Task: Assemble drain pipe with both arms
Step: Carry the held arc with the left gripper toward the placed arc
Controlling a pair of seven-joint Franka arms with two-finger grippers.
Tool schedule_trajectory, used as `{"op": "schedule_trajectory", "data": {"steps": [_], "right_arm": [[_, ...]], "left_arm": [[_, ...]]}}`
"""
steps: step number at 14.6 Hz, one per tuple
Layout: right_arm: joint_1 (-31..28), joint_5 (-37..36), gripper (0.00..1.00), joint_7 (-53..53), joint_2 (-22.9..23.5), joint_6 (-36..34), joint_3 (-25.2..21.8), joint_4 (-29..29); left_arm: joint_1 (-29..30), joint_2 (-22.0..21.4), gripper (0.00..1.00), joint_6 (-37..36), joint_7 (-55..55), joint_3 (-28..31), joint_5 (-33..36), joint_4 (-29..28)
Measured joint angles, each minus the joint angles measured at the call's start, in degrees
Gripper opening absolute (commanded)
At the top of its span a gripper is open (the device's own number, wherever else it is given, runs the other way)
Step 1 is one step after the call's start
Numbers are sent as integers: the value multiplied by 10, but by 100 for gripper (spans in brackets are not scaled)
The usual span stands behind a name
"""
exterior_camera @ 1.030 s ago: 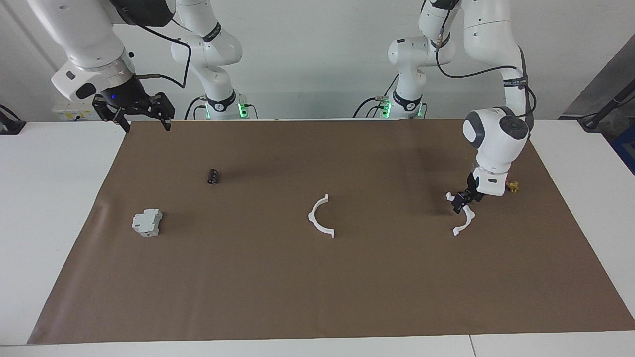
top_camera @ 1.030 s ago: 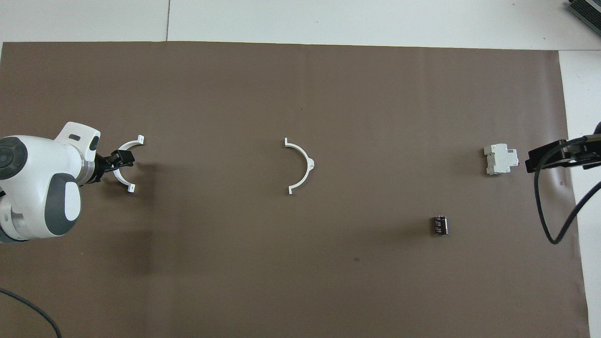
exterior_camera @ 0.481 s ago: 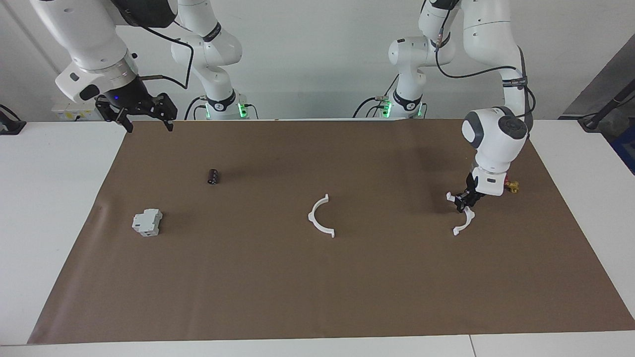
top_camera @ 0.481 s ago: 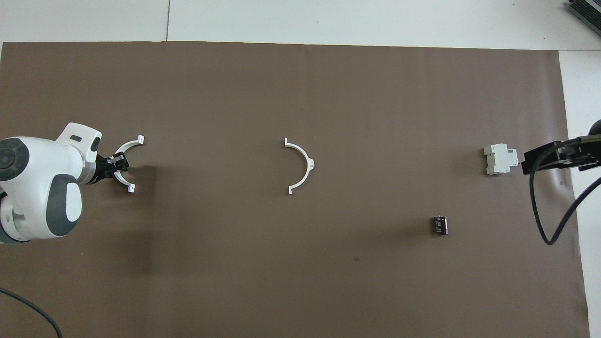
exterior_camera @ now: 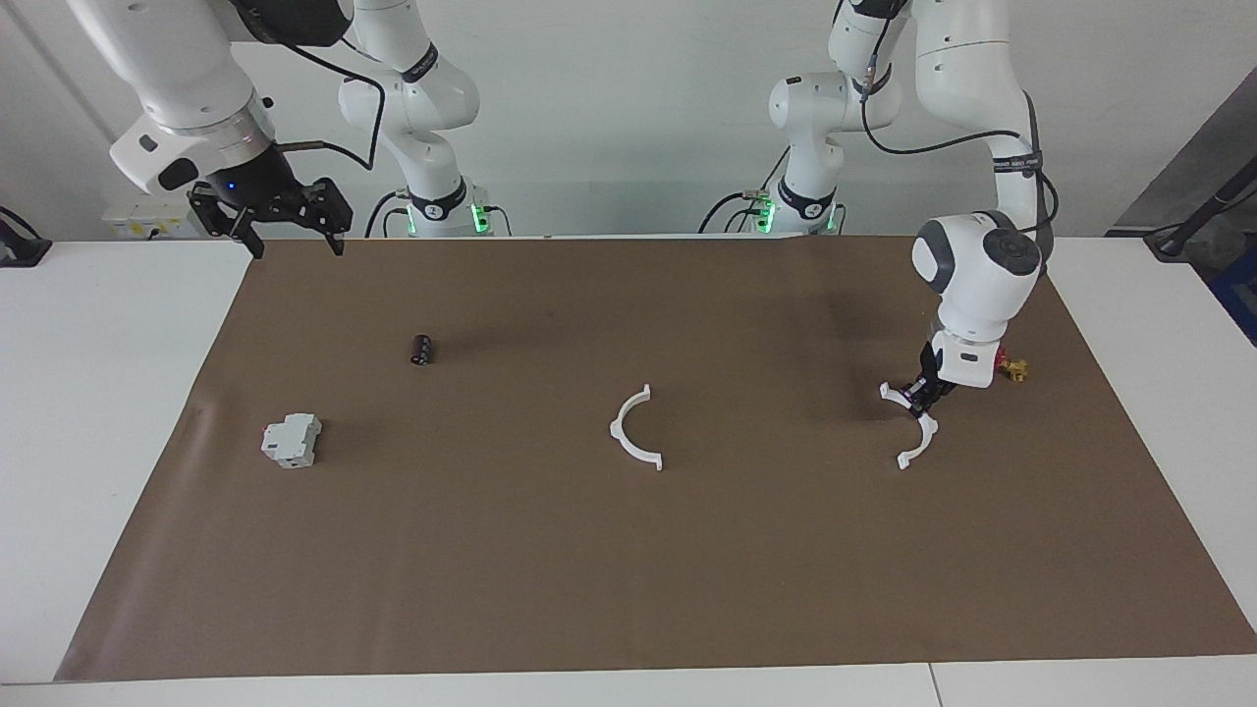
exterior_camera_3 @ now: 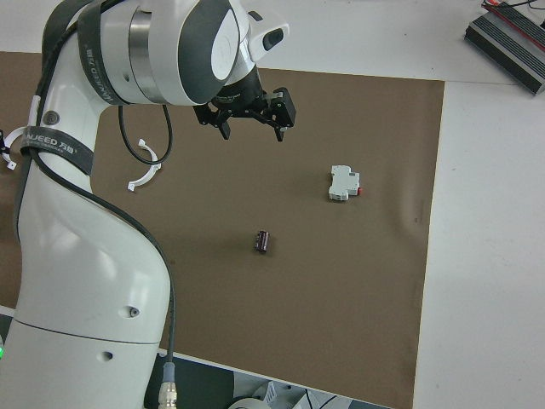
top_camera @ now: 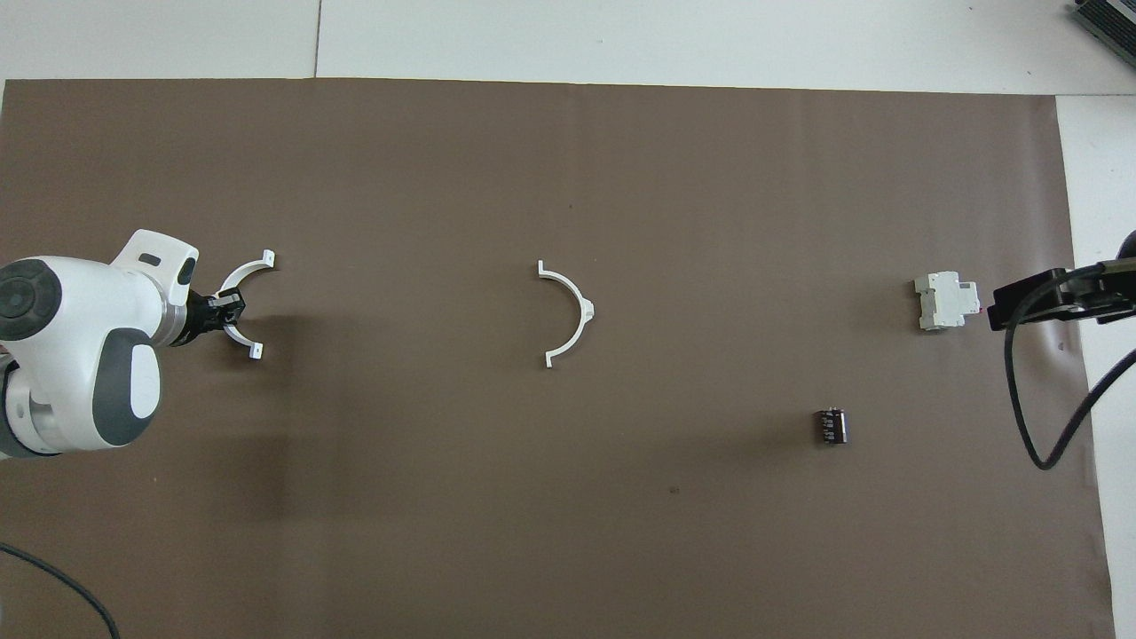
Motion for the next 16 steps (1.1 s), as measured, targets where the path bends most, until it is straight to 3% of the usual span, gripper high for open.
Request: {"op": "schedule_trajectory", "data": {"steps": [4, 9, 13, 16], "right_arm": [[0, 1, 100, 0, 0, -1, 0, -1], [0, 1, 100, 0, 0, -1, 1, -1], [0, 1, 100, 0, 0, -1, 1, -1], [-1, 1, 100, 0, 0, -1, 1, -2]], "left_arm": [[-63, -13, 0, -88, -29, -5, -1, 73], [-210, -7, 0, -106, -224, -10, -1, 134], [-284, 56, 0, -109, -322, -8, 6, 180], [-291, 92, 0, -108, -338, -4, 26, 193]]}}
